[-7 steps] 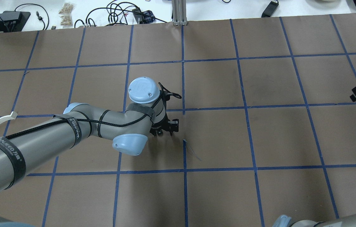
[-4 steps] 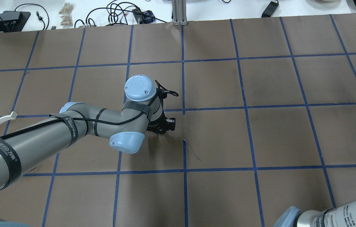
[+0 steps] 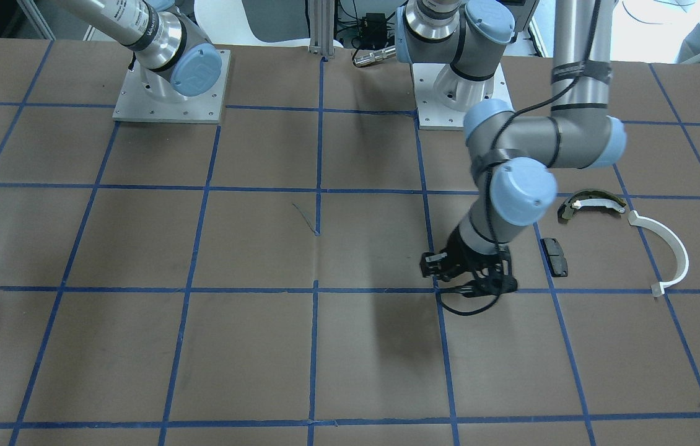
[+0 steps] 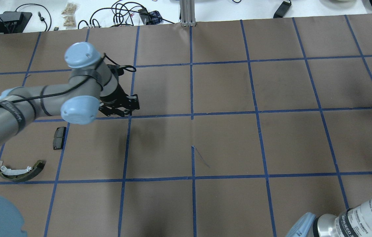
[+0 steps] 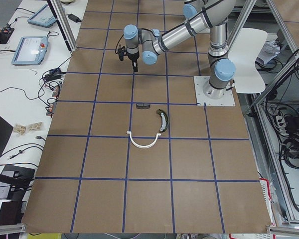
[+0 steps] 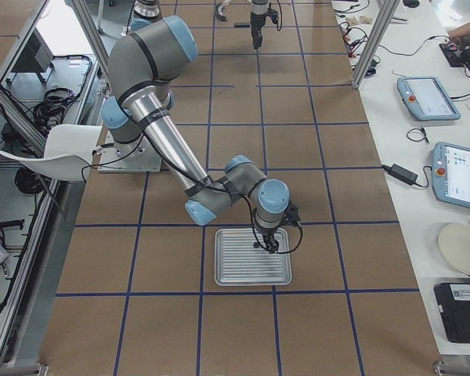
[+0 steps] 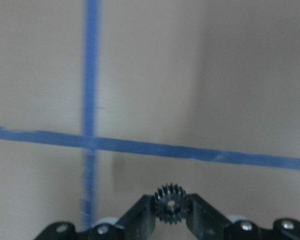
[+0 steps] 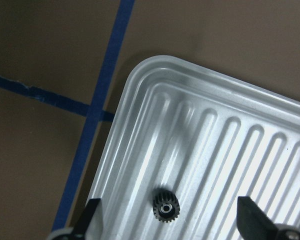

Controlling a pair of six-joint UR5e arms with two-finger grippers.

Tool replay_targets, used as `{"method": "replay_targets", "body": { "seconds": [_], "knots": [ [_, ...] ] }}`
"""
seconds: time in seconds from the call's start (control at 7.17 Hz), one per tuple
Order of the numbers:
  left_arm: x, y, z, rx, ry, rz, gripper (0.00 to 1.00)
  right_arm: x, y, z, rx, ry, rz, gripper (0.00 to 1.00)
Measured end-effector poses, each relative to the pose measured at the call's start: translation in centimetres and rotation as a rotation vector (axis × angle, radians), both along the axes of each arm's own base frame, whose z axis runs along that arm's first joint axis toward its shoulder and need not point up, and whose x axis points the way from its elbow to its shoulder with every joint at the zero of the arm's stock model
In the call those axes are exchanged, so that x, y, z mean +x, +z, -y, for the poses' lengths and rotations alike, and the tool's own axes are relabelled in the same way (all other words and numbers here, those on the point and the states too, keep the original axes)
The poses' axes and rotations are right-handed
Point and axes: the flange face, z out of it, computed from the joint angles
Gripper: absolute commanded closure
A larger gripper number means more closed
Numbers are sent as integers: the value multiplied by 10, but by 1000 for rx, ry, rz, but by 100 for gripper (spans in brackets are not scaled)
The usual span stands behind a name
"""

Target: Place bearing gear from tray to pile

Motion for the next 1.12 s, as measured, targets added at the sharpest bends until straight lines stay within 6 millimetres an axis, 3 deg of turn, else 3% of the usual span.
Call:
{"method": "replay_targets", "body": {
  "seconds": [0.28, 0.42, 0.56, 0.7, 0.84, 0.98, 1.12],
  "knots": [
    [136, 11, 7, 72, -64, 31, 100, -4, -12, 0, 1, -3, 0, 32],
    [189, 6, -1, 92, -99, 33, 100, -5, -17, 0, 3, -4, 3, 33],
    [225, 1, -9, 99, -122, 30, 100, -4, -21, 0, 6, -4, 7, 33],
    [244, -5, -13, 90, -131, 34, 100, -4, -25, -1, 10, -4, 11, 33],
    [253, -10, -14, 80, -136, 40, 1, -4, -27, -1, 13, -4, 14, 34],
    [257, -13, -15, 81, -142, 47, 0, -4, -29, -1, 15, -4, 15, 36],
    [261, -17, -15, 99, -152, 69, 0, -4, -29, -1, 16, -4, 15, 49]
  ]
}}
